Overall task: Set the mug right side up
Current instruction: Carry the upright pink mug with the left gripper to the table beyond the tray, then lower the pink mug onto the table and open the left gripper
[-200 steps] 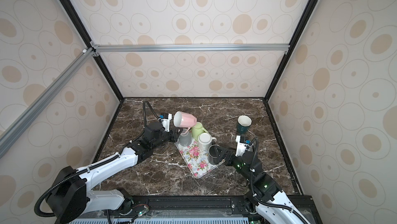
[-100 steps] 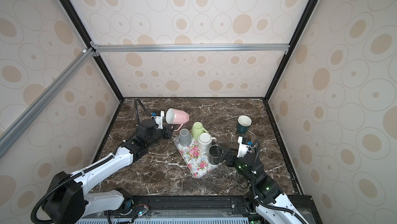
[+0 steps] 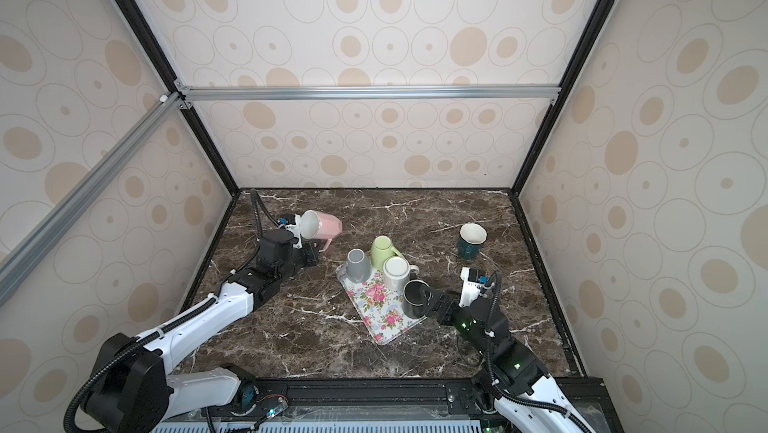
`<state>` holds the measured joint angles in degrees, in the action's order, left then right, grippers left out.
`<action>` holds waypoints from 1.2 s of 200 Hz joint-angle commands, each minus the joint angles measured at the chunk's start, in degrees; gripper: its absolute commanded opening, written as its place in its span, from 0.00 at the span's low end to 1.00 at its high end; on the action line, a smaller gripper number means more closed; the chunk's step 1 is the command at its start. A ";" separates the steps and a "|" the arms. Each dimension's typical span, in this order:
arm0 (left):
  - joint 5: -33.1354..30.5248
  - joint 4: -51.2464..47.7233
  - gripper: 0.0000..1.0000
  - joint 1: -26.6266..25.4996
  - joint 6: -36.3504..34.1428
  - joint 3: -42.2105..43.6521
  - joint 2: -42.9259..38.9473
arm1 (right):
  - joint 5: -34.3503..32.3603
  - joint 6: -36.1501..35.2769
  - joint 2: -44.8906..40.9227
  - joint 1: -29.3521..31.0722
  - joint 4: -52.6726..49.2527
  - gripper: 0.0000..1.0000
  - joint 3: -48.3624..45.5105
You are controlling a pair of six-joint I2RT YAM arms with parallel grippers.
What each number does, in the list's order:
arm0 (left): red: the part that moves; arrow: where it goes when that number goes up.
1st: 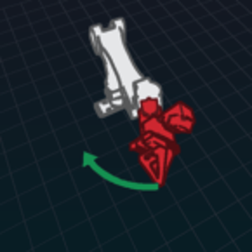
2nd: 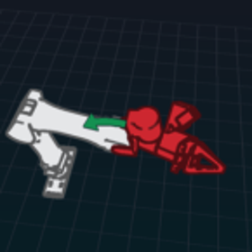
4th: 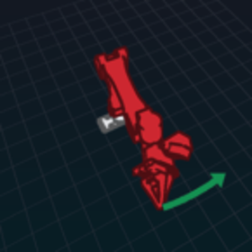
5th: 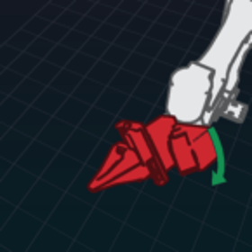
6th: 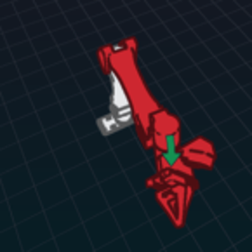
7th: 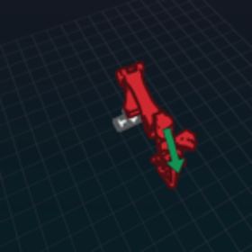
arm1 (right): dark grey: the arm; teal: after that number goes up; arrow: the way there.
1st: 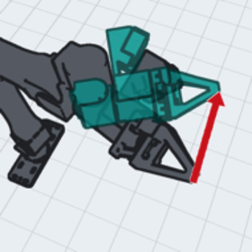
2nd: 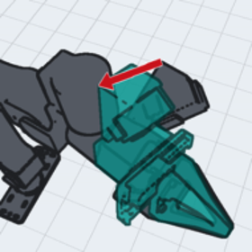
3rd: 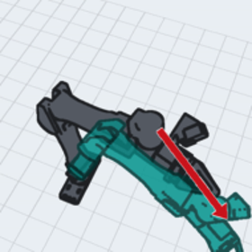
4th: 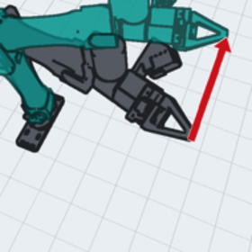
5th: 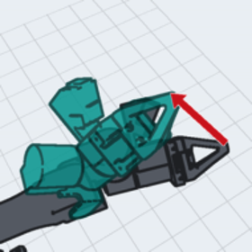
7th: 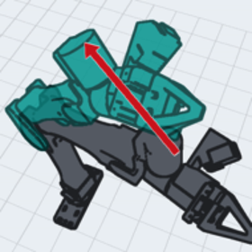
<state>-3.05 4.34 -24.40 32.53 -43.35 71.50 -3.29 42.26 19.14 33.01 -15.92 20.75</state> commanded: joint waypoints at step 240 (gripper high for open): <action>-23.38 -4.01 0.00 7.49 -10.06 -24.60 31.26 | -1.71 -6.20 9.18 0.26 -0.06 1.00 0.35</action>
<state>-22.74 -0.95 -17.69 23.49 -63.40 101.84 -4.71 37.65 27.97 33.01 -15.33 19.92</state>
